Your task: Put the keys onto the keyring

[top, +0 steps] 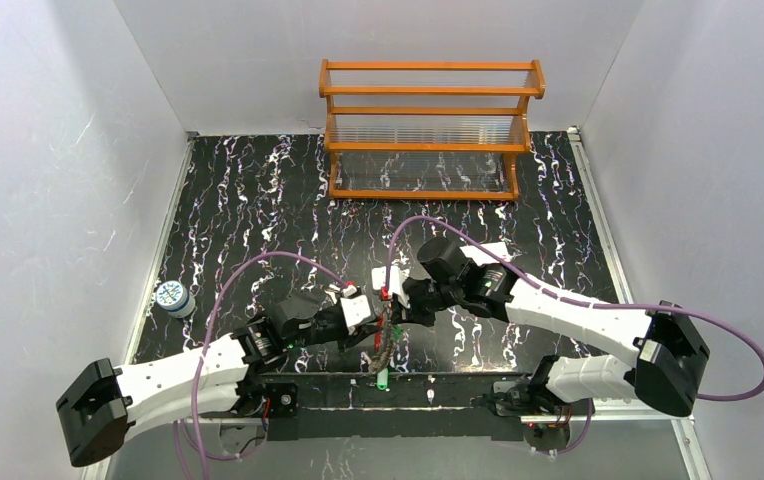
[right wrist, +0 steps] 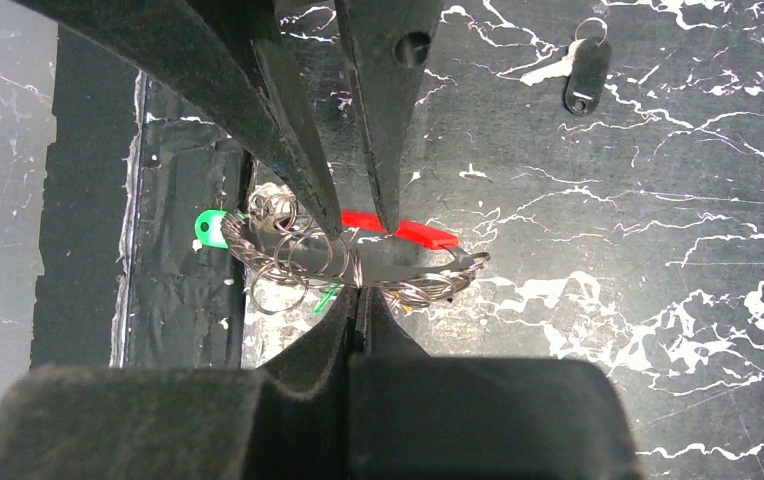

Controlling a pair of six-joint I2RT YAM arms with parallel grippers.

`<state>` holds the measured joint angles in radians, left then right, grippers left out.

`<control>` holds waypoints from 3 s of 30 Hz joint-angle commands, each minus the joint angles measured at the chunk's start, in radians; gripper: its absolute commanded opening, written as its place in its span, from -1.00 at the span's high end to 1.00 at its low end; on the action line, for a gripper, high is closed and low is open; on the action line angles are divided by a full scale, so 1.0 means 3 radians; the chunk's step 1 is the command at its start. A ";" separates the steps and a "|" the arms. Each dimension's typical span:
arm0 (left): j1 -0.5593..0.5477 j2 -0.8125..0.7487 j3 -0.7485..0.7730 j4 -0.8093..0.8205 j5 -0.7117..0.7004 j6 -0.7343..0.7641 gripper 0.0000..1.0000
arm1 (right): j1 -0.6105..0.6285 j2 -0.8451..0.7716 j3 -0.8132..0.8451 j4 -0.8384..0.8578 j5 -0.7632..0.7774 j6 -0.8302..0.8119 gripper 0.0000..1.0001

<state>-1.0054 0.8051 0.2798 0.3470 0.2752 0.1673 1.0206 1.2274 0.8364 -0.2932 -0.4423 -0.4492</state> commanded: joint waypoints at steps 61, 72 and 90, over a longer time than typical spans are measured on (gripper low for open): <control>-0.0064 -0.0432 -0.0364 0.1075 -0.0133 -0.0277 1.00 | -0.0002 -0.0724 -0.0721 0.1249 0.0088 0.0213 0.24; -0.0066 -0.0662 -0.0578 0.1496 0.0012 -0.0355 1.00 | -0.0002 -0.0996 -0.0872 0.1671 -0.0449 0.0253 0.32; -0.0065 -0.0578 -0.0559 0.1605 0.0108 -0.0383 1.00 | -0.0002 -0.0773 -0.0850 0.1642 -0.0393 0.0215 0.84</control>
<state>-1.0214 0.6315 0.1059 0.7601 0.2962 0.0586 1.0195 0.9966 0.5777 0.1680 -0.5678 -0.3740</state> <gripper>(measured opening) 0.013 0.130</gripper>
